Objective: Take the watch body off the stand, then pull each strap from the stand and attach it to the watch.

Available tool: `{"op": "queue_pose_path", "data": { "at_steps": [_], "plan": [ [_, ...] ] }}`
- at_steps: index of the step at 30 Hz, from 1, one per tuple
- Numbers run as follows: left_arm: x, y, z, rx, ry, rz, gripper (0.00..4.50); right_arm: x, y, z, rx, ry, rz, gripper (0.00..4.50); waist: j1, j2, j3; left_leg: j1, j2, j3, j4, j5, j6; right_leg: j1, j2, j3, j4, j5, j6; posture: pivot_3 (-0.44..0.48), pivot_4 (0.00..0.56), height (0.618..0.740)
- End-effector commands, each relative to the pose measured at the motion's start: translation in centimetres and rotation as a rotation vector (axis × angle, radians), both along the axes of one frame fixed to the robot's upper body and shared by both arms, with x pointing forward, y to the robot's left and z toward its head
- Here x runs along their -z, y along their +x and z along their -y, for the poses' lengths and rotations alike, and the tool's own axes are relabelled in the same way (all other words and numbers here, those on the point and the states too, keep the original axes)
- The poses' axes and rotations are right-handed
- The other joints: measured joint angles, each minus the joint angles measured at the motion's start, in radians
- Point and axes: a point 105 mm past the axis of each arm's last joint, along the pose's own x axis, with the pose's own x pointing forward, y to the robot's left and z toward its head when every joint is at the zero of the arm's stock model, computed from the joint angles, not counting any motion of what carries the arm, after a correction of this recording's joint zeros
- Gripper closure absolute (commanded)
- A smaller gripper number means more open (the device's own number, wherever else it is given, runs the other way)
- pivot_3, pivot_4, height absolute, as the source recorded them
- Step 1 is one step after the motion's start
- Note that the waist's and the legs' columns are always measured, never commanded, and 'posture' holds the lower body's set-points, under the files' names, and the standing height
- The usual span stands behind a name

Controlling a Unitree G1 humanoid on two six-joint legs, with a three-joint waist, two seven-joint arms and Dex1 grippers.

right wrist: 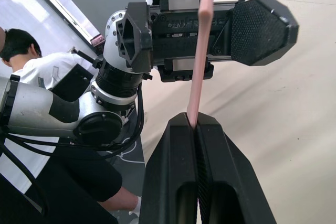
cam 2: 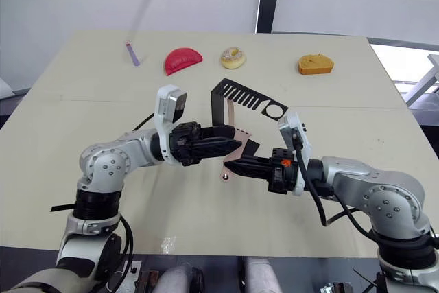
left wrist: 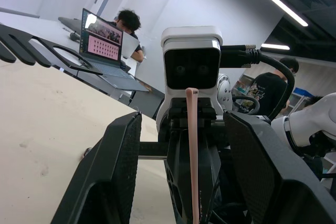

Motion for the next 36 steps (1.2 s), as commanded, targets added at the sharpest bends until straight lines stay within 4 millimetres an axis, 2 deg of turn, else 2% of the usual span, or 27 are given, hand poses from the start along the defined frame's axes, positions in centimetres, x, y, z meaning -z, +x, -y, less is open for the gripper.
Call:
{"op": "queue_pose_path", "data": {
  "at_steps": [1, 4, 5, 20, 22, 24, 36],
  "plan": [
    [-1.14, -0.29, 0.34, 0.018, -0.024, 0.040, 1.80, -0.87, -0.28, -0.38, -0.012, 0.015, 0.042, 4.50, 0.000, 0.000, 0.000, 0.000, 0.000, 0.000, 0.000, 0.000, 0.000, 0.000, 0.000, 0.000, 0.000, 0.000, 0.000, 0.000, 0.150, 0.737],
    [-1.15, -0.40, 0.33, 0.028, -0.020, 0.043, 2.64, -0.89, -0.19, -0.38, -0.007, 0.015, 0.042, 4.50, 0.001, 0.000, 0.000, 0.000, 0.000, 0.000, 0.000, 0.000, 0.000, 0.000, 0.000, 0.000, 0.000, 0.000, 0.000, 0.000, 0.150, 0.737],
    [-1.12, -0.45, 0.32, 0.032, -0.015, 0.044, 3.05, -0.89, -0.17, -0.37, -0.006, 0.015, 0.042, 4.50, 0.001, 0.000, 0.000, 0.000, 0.000, 0.000, 0.000, 0.000, 0.000, 0.000, 0.000, 0.000, 0.000, 0.000, 0.000, 0.000, 0.150, 0.737],
    [-0.78, -0.54, 0.28, 0.032, 0.001, 0.046, 3.05, -0.86, -0.01, -0.29, 0.001, 0.014, 0.040, 4.50, 0.001, 0.000, 0.000, 0.000, 0.000, 0.000, 0.000, 0.000, 0.000, 0.000, 0.000, 0.000, 0.000, 0.000, 0.000, 0.000, 0.150, 0.737],
    [-0.89, -0.84, 0.12, 0.045, -0.014, 0.056, 3.59, -0.86, 0.03, -0.28, 0.005, 0.015, 0.041, 4.50, 0.001, 0.000, 0.000, 0.000, 0.000, 0.000, 0.000, 0.000, 0.000, 0.000, 0.000, 0.000, 0.000, 0.000, 0.000, 0.000, 0.150, 0.737],
    [-0.89, -1.03, -0.01, 0.054, -0.018, 0.055, 4.36, -0.87, 0.04, -0.28, 0.007, 0.015, 0.042, 4.50, 0.001, 0.000, 0.000, 0.000, 0.000, 0.000, 0.000, 0.000, 0.000, 0.000, 0.000, 0.000, 0.000, 0.000, 0.000, 0.000, 0.150, 0.737],
    [-0.88, -0.83, -0.15, 0.052, -0.026, 0.047, 4.45, -1.06, 0.12, 0.15, 0.021, 0.018, 0.042, 4.50, 0.001, 0.000, 0.000, 0.000, 0.000, 0.000, 0.000, 0.000, 0.000, 0.000, 0.000, 0.000, 0.000, 0.000, 0.000, 0.000, 0.150, 0.737]
  ]
}}
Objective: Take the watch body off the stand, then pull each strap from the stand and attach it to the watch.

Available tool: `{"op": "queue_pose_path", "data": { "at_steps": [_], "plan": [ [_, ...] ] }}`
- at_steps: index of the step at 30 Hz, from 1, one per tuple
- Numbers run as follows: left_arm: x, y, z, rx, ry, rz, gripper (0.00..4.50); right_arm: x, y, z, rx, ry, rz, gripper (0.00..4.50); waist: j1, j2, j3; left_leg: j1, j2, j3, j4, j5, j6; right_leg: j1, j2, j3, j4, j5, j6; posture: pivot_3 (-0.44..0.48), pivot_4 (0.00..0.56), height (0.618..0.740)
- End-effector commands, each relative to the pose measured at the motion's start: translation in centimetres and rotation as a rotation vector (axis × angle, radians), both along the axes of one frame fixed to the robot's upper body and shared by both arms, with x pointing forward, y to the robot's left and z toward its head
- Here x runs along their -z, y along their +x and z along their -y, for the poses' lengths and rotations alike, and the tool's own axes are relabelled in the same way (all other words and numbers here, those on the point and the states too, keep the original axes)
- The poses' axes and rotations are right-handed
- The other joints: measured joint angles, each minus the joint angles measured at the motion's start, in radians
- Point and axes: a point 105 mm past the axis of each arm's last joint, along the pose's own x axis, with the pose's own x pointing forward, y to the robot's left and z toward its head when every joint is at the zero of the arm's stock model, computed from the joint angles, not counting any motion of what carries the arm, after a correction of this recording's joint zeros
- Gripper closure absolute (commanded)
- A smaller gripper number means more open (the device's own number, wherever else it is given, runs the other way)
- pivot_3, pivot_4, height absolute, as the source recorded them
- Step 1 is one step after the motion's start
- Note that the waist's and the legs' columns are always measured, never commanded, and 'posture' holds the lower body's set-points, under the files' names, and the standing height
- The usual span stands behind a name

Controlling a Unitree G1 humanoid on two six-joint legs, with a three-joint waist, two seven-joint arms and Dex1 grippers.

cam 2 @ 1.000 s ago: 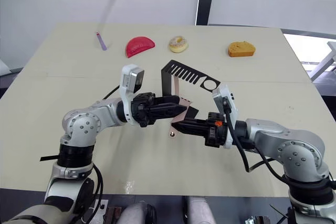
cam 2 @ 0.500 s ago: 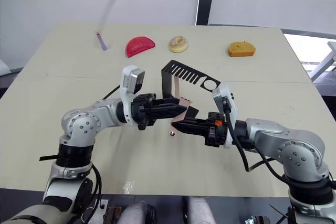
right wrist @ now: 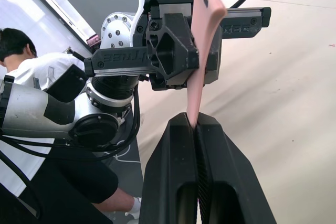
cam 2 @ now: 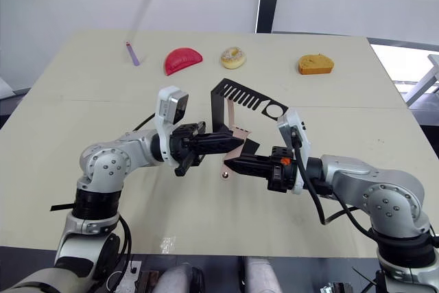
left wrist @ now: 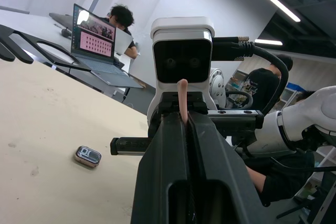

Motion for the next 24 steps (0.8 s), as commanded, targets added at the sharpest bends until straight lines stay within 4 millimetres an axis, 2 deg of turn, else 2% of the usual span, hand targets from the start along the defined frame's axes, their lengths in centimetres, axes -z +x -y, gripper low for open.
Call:
{"op": "queue_pose_path", "data": {
  "at_steps": [1, 10, 14, 17, 21, 24],
  "plan": [
    [-0.9, -0.4, -0.1, 0.020, -0.035, 0.034, 4.45, -0.9, 0.0, 0.2, 0.014, 0.020, 0.034, 4.50, 0.000, 0.000, 0.000, 0.000, 0.000, 0.000, 0.000, 0.000, 0.000, 0.000, 0.000, 0.000, 0.000, 0.000, 0.000, 0.000, 0.150, 0.737],
    [-0.9, -0.2, 0.0, 0.016, -0.040, 0.032, 4.45, -0.8, -0.2, 0.3, 0.012, 0.013, 0.040, 4.50, 0.000, 0.000, 0.000, 0.000, 0.000, 0.000, 0.000, 0.000, 0.000, 0.000, 0.000, 0.000, 0.000, 0.000, 0.000, 0.000, 0.150, 0.737],
    [-0.9, -0.1, -0.1, 0.011, -0.033, 0.053, 4.45, -0.5, -0.3, 0.3, 0.045, -0.061, 0.130, 4.50, 0.001, 0.000, 0.000, 0.000, 0.000, 0.000, 0.000, 0.000, 0.000, 0.000, 0.000, 0.000, 0.000, 0.000, 0.000, 0.000, 0.150, 0.737],
    [-0.9, -0.1, -0.3, 0.005, -0.011, 0.091, 4.50, -1.2, -1.6, 1.0, 0.059, -0.045, 0.153, 3.57, 0.001, 0.000, 0.000, 0.000, 0.000, 0.000, -0.001, 0.000, 0.000, 0.000, 0.000, 0.000, -0.001, 0.000, 0.000, 0.000, 0.150, 0.737],
    [-0.6, -0.2, -0.9, 0.010, 0.030, 0.127, 4.50, -1.0, -3.2, 2.4, 0.143, -0.097, 0.193, 1.63, 0.002, 0.000, 0.000, -0.001, 0.000, 0.000, -0.001, 0.000, 0.000, 0.000, 0.000, 0.000, -0.002, 0.000, 0.000, 0.000, 0.150, 0.737],
    [-0.1, -0.3, -1.5, 0.029, 0.082, 0.171, 4.50, 0.1, -3.9, 4.6, 0.335, -0.179, 0.208, 0.04, 0.003, 0.000, 0.000, -0.001, 0.000, -0.001, -0.001, 0.000, 0.000, 0.000, 0.000, 0.000, -0.002, 0.000, 0.000, 0.000, 0.150, 0.737]
  ]
}}
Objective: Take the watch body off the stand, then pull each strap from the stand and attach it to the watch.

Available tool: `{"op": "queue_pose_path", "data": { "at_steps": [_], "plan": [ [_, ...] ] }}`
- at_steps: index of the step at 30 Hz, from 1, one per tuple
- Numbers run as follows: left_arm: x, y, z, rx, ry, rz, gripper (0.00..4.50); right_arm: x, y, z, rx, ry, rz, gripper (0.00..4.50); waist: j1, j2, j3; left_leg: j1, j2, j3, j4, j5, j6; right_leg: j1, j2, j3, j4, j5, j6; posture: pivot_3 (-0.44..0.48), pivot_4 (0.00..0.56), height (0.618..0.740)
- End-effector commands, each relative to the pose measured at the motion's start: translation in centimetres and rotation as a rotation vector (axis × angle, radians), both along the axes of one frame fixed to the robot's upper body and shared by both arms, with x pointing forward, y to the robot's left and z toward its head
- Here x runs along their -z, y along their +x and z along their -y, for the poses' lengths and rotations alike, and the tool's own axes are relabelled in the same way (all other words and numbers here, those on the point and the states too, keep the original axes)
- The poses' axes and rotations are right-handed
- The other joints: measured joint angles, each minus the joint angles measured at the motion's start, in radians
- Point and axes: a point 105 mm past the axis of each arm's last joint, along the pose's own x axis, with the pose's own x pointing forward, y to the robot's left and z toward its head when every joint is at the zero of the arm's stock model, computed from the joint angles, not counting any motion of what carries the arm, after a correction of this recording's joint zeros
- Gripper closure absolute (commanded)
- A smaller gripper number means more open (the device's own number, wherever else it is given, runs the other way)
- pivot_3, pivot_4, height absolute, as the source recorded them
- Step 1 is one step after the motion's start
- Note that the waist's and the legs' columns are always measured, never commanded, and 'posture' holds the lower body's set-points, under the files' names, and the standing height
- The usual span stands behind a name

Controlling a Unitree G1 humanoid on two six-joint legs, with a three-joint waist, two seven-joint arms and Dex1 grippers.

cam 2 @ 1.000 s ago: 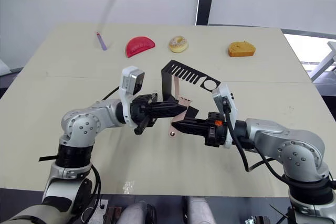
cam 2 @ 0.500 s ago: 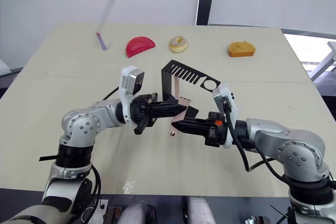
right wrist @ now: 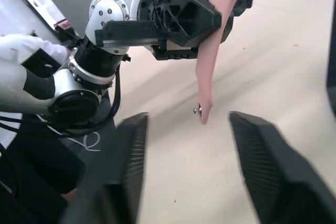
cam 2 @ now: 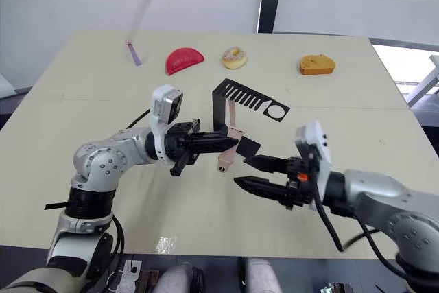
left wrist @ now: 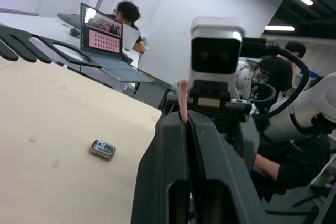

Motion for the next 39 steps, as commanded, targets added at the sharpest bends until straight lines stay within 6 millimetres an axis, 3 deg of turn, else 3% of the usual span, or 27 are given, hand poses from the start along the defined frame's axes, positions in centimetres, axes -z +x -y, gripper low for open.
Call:
{"op": "queue_pose_path", "data": {
  "at_steps": [1, 6, 10, 16, 21, 30, 39],
  "plan": [
    [-0.3, -0.7, -0.3, 0.051, 0.035, 0.086, 4.50, -0.3, -0.8, 1.8, 0.182, -0.059, 0.092, 0.04, 0.000, 0.000, 0.000, 0.000, 0.000, 0.000, 0.000, 0.000, 0.000, 0.000, 0.000, 0.000, 0.000, 0.000, 0.000, 0.000, 0.150, 0.737],
    [1.3, -1.1, -0.8, 0.125, 0.133, 0.186, 4.50, 2.2, -2.4, 6.5, 0.589, -0.157, 0.075, 0.04, 0.000, 0.000, 0.000, 0.001, 0.000, 0.000, -0.001, 0.000, 0.000, 0.001, 0.000, 0.000, -0.001, 0.000, 0.001, 0.000, 0.150, 0.737],
    [2.9, -1.1, -0.5, 0.177, 0.187, 0.260, 4.50, 4.5, -4.4, 9.6, 0.819, -0.229, 0.010, 0.04, 0.000, 0.000, 0.000, 0.001, 0.000, 0.001, -0.001, 0.000, -0.001, 0.001, 0.001, 0.001, -0.001, 0.000, 0.001, 0.000, 0.150, 0.737],
    [4.0, -0.9, 0.0, 0.214, 0.202, 0.311, 4.50, 6.7, -6.2, 10.8, 0.997, -0.251, -0.032, 0.04, -0.009, 0.001, -0.001, 0.002, 0.000, 0.002, -0.003, 0.001, -0.002, 0.001, 0.001, 0.002, -0.001, 0.000, 0.000, 0.000, 0.150, 0.737],
    [4.1, -0.9, 0.2, 0.211, 0.199, 0.327, 4.50, 7.8, -4.7, 10.4, 1.024, -0.256, -0.021, 0.04, -0.007, 0.001, -0.001, 0.002, 0.000, 0.002, -0.002, 0.001, -0.001, 0.001, 0.001, 0.002, -0.001, 0.000, 0.000, 0.000, 0.150, 0.737],
    [4.0, -0.7, 0.4, 0.173, 0.201, 0.346, 4.50, 10.4, 0.3, 12.4, 1.155, -0.267, -0.015, 0.04, -0.002, 0.002, -0.001, 0.001, -0.001, 0.001, -0.001, 0.001, -0.001, 0.000, 0.001, 0.002, -0.001, -0.001, 0.000, 0.000, 0.150, 0.737],
    [3.8, -0.8, 0.5, 0.155, 0.200, 0.351, 4.50, 11.9, 2.5, 12.5, 1.176, -0.269, -0.032, 0.04, -0.004, 0.002, -0.001, 0.002, -0.001, 0.001, -0.001, 0.001, 0.000, 0.000, 0.001, 0.002, 0.001, 0.000, 0.000, 0.000, 0.150, 0.737]
  ]
}}
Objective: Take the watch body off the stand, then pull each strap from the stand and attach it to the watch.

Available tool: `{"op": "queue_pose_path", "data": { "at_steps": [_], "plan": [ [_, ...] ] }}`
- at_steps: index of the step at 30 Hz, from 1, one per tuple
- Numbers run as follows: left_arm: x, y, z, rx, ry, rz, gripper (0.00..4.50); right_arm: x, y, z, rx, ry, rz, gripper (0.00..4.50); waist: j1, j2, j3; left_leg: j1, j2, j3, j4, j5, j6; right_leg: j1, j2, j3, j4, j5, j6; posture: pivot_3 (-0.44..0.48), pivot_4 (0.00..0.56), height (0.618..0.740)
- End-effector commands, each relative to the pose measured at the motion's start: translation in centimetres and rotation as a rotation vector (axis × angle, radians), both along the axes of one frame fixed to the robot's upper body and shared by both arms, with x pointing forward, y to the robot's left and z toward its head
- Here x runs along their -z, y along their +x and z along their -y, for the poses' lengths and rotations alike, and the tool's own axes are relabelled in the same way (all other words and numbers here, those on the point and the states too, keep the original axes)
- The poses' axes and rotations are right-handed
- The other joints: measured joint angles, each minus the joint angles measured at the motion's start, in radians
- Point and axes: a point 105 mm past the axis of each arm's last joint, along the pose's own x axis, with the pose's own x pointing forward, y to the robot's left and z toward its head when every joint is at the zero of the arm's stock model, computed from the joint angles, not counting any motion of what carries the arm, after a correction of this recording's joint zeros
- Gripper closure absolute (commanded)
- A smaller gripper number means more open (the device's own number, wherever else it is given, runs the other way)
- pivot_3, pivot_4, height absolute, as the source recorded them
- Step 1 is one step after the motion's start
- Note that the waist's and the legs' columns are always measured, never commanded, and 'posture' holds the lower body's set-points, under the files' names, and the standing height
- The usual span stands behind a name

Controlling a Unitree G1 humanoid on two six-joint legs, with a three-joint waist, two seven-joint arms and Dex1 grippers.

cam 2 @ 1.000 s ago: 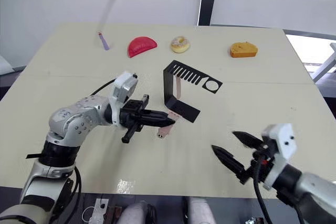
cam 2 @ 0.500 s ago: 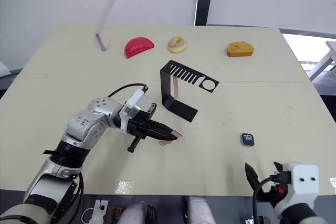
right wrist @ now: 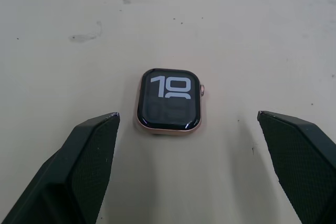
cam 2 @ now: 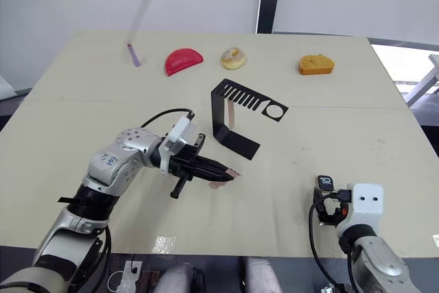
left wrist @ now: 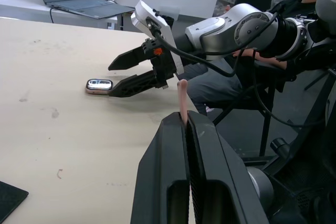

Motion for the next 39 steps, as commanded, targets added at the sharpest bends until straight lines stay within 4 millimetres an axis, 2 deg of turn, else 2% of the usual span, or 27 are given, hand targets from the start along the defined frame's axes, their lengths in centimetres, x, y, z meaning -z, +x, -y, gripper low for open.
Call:
{"op": "queue_pose_path", "data": {
  "at_steps": [1, 5, 12, 15, 17, 26, 30, 35, 39],
  "plan": [
    [-0.7, -0.5, 0.1, 0.008, -0.016, 0.038, 4.50, -0.3, 0.4, -0.1, 0.016, -0.004, 0.023, 0.04, -0.001, 0.000, 0.000, 0.000, 0.000, 0.000, 0.000, 0.000, 0.000, 0.000, 0.000, 0.000, 0.000, 0.000, 0.000, 0.000, 0.150, 0.737],
    [-0.8, -0.4, 0.1, 0.000, -0.014, 0.043, 4.50, -0.1, 0.7, -1.0, 0.011, 0.018, 0.023, 0.04, -0.002, 0.000, 0.000, 0.000, 0.000, 0.000, 0.000, 0.000, 0.000, 0.000, 0.000, 0.000, 0.001, 0.000, 0.000, 0.000, 0.150, 0.737],
    [-0.8, -0.4, 0.3, -0.004, -0.015, 0.047, 4.50, 0.6, 1.0, -1.2, 0.048, 0.021, 0.008, 0.04, -0.005, 0.000, 0.000, 0.001, 0.000, 0.001, 0.001, 0.000, 0.000, 0.000, 0.000, 0.000, 0.003, 0.000, 0.000, 0.000, 0.150, 0.737],
    [-0.9, -0.3, 0.4, -0.006, -0.016, 0.049, 4.50, 0.7, 1.0, -1.4, 0.055, 0.027, 0.002, 0.90, -0.006, 0.000, 0.000, 0.001, 0.000, 0.001, 0.001, 0.000, 0.000, 0.000, 0.000, 0.001, 0.004, 0.000, 0.000, 0.000, 0.150, 0.737],
    [-0.9, -0.3, 0.4, -0.007, -0.018, 0.050, 4.50, 0.8, 1.0, -1.5, 0.062, 0.028, 0.000, 1.78, -0.005, 0.000, 0.000, 0.001, 0.000, 0.001, 0.002, 0.000, 0.000, 0.000, 0.000, 0.001, 0.004, 0.000, 0.000, 0.000, 0.150, 0.737],
    [-0.9, -0.2, 0.6, -0.010, -0.023, 0.053, 4.50, 1.0, 1.1, -1.2, 0.111, 0.025, -0.007, 1.78, -0.003, -0.001, -0.001, 0.001, 0.000, 0.001, 0.002, 0.000, 0.000, 0.000, 0.000, 0.001, 0.004, 0.000, 0.000, 0.000, 0.150, 0.737],
    [-0.9, -0.1, 0.6, -0.012, -0.026, 0.055, 4.50, 0.7, 1.4, -1.5, 0.065, 0.005, 0.002, 1.78, -0.003, -0.001, -0.001, 0.001, 0.000, 0.001, 0.002, 0.000, 0.000, 0.000, 0.000, 0.001, 0.004, 0.000, 0.000, 0.000, 0.150, 0.737],
    [-1.0, 0.0, 0.6, -0.015, -0.030, 0.057, 4.50, 0.3, 1.5, -0.7, 0.028, 0.006, 0.012, 1.78, -0.002, -0.001, -0.001, 0.001, 0.000, 0.001, 0.002, 0.000, 0.000, 0.000, 0.000, 0.000, 0.004, 0.000, 0.000, 0.000, 0.150, 0.737],
    [-1.1, 0.0, 0.7, -0.017, -0.032, 0.060, 4.50, 0.5, 1.7, -0.9, -0.005, 0.022, 0.003, 1.78, -0.001, -0.002, -0.001, 0.001, 0.000, 0.001, 0.002, 0.000, 0.000, 0.000, 0.000, 0.000, 0.004, 0.000, 0.000, 0.000, 0.150, 0.737]
  ]
}}
